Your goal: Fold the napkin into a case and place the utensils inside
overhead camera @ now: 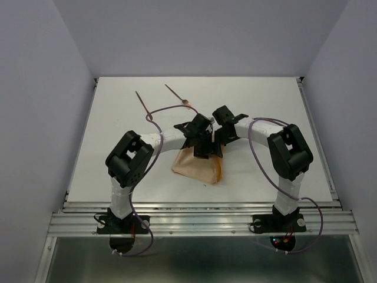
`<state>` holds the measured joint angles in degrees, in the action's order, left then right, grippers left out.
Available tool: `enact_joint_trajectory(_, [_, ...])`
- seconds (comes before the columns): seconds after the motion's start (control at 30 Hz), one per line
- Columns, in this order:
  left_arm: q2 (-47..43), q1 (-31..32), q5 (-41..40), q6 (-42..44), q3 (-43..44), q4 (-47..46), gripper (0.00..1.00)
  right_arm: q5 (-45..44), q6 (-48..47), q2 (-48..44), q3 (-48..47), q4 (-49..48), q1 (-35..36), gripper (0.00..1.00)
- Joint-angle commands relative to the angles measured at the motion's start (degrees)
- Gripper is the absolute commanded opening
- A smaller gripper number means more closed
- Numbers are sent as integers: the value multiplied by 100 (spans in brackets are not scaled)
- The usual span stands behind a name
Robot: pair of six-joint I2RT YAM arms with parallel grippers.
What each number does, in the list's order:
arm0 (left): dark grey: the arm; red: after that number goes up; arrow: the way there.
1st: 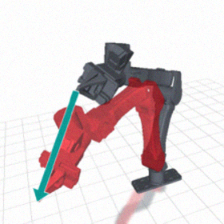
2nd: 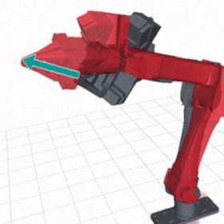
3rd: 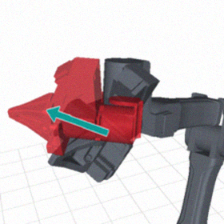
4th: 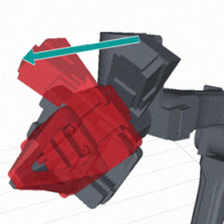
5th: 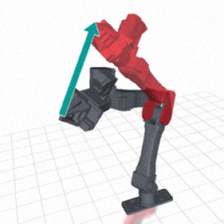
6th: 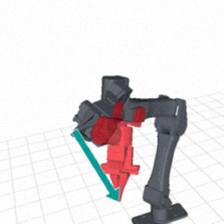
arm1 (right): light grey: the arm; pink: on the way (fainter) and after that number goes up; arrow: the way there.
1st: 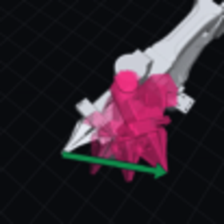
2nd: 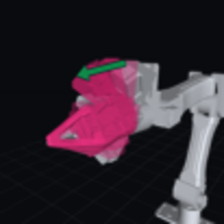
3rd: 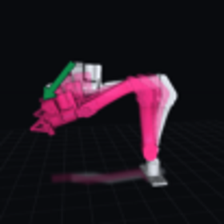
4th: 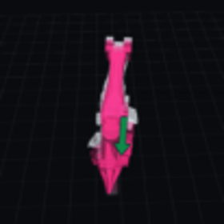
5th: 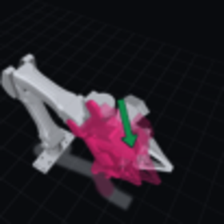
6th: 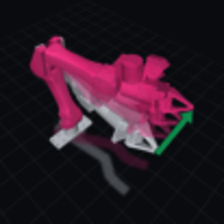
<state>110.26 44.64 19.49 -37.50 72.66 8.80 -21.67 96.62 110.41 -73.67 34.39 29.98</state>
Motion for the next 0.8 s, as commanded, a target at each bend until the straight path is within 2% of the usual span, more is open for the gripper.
enact_joint_trajectory(0.0, [48, 62, 11, 93, 257, 61, 78, -329, -126, 429, 239, 1017, -45, 1])
enact_joint_trajectory(0.1, [57, 71, 3, 111, 266, 61, 67, -347, -126, 420, 256, 1017, -45, 1])
enact_joint_trajectory(0.27, [101, 71, -6, 172, 284, 113, 64, -391, -161, 402, 239, 1026, -45, 1])
enact_joint_trajectory(0.47, [110, 80, -15, 207, 292, 113, 40, -426, -231, 394, 195, 1043, -45, 1])
enact_joint_trajectory(0.5, [101, 71, -6, 208, 284, 113, 31, -426, -240, 402, 178, 1043, -45, 1])
enact_joint_trajectory(0.53, [101, 80, 20, 208, 283, 113, 27, -434, -257, 402, 177, 1035, -45, 1])
enact_joint_trajectory(0.77, [119, 71, 117, 199, 240, -18, 8, -496, -363, 350, 177, 1043, -45, 1])
